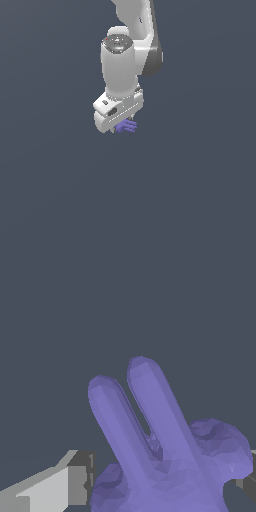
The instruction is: Pick up the object and move it to a goal position.
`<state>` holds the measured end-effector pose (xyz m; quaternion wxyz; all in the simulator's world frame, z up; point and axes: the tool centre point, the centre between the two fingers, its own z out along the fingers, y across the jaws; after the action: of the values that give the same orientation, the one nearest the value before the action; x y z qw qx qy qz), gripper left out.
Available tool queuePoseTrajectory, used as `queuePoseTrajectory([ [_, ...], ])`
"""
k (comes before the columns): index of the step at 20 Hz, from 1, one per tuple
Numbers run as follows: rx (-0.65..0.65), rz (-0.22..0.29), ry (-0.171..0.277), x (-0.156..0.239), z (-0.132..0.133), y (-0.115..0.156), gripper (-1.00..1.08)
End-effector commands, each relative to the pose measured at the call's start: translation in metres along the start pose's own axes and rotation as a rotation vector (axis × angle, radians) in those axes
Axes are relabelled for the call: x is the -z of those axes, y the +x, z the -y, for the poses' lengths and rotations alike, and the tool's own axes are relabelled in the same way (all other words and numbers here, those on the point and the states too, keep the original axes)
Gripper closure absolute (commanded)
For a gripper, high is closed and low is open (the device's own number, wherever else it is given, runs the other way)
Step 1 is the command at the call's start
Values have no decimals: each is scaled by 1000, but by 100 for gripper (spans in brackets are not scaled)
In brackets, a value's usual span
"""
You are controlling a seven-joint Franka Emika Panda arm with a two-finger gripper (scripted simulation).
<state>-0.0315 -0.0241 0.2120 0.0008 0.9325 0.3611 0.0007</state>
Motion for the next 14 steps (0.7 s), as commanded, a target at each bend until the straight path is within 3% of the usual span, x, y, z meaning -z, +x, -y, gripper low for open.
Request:
queuePoseTrajectory([
  [1,0,1,1,27,6,10,108],
  [14,-1,1,2,154,27,63,108],
])
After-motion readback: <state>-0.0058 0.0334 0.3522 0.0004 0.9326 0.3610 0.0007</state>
